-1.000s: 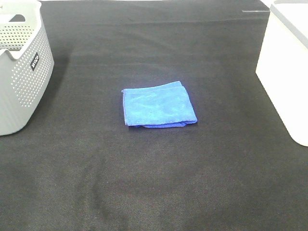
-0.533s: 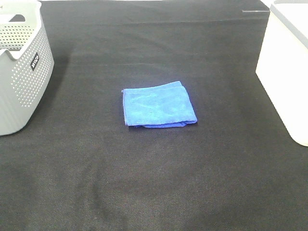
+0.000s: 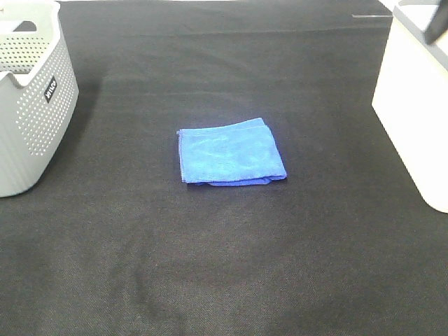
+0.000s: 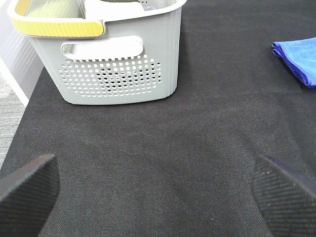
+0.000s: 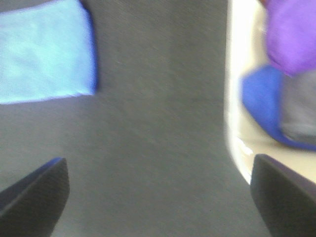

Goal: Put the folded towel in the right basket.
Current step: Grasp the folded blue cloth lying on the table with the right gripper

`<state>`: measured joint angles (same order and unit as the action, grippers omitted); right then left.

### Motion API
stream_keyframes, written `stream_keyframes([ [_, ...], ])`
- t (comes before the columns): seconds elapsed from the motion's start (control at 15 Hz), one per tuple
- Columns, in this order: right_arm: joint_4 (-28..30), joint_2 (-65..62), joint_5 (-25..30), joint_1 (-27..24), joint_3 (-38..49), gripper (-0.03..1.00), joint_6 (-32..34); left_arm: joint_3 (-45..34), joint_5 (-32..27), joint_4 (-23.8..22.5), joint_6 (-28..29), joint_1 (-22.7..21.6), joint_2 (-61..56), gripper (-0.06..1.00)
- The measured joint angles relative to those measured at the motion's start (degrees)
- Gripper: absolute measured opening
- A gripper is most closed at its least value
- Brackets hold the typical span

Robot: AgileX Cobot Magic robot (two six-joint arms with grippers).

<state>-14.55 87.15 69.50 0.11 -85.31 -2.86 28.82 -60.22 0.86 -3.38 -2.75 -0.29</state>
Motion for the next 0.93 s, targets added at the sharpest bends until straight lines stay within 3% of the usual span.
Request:
stream_keyframes([
  [0.47, -9.17, 30.14, 0.29, 11.97, -25.32, 0.94, 0.4, 0.0, 0.0, 0.0, 0.0, 0.0, 0.0, 0.99],
  [0.8, -16.5, 43.14, 0.29, 12.49, -29.34, 0.94, -3.5, 0.0, 0.0, 0.0, 0.0, 0.0, 0.0, 0.99],
  [0.93, -16.73, 47.9, -1.03, 12.49, -29.34, 0.94, -4.58, 0.0, 0.0, 0.0, 0.0, 0.0, 0.0, 0.99],
])
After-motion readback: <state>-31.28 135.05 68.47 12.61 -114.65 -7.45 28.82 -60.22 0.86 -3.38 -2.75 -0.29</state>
